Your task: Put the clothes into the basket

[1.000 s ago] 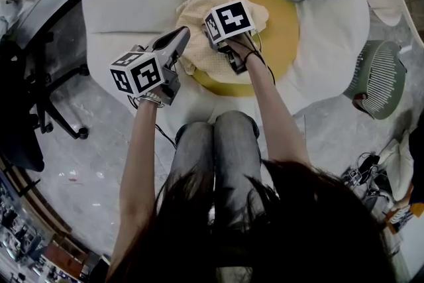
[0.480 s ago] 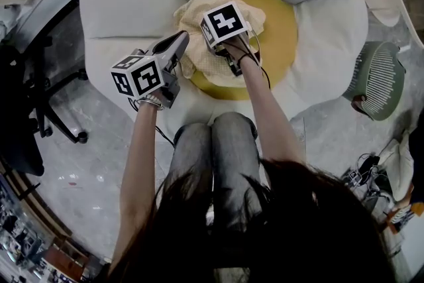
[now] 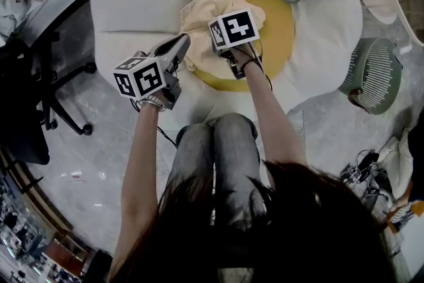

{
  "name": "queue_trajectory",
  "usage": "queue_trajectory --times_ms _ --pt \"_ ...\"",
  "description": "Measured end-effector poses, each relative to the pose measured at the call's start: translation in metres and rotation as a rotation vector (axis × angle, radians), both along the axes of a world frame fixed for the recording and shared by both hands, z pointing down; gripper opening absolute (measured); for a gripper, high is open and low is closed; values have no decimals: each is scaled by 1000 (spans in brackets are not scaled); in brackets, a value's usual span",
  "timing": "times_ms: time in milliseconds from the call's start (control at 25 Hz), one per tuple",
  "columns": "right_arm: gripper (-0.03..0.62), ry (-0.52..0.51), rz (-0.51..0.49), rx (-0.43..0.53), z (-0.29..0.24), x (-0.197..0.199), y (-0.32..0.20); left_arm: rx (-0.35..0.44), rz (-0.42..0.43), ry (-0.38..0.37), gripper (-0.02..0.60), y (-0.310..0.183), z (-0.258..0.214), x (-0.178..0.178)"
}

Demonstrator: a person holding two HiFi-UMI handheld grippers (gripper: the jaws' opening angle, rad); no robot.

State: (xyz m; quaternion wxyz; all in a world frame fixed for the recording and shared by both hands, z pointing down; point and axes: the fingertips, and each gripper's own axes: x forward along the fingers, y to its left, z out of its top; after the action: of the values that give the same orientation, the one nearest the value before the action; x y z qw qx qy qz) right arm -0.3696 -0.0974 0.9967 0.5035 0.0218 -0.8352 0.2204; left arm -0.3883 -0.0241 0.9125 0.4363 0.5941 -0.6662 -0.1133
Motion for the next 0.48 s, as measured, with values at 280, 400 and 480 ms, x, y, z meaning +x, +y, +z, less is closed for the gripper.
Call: queue_trajectory --times_ms 280,400,480 --pt "51 -45 33 -10 -54 13 0 3 8 9 11 0 -48 15" --pt "50 -44 42 -17 -74 20 2 2 12 11 11 0 -68 21" --pt "49 -43 49 -25 -86 23 6 2 17 13 11 1 -81 24"
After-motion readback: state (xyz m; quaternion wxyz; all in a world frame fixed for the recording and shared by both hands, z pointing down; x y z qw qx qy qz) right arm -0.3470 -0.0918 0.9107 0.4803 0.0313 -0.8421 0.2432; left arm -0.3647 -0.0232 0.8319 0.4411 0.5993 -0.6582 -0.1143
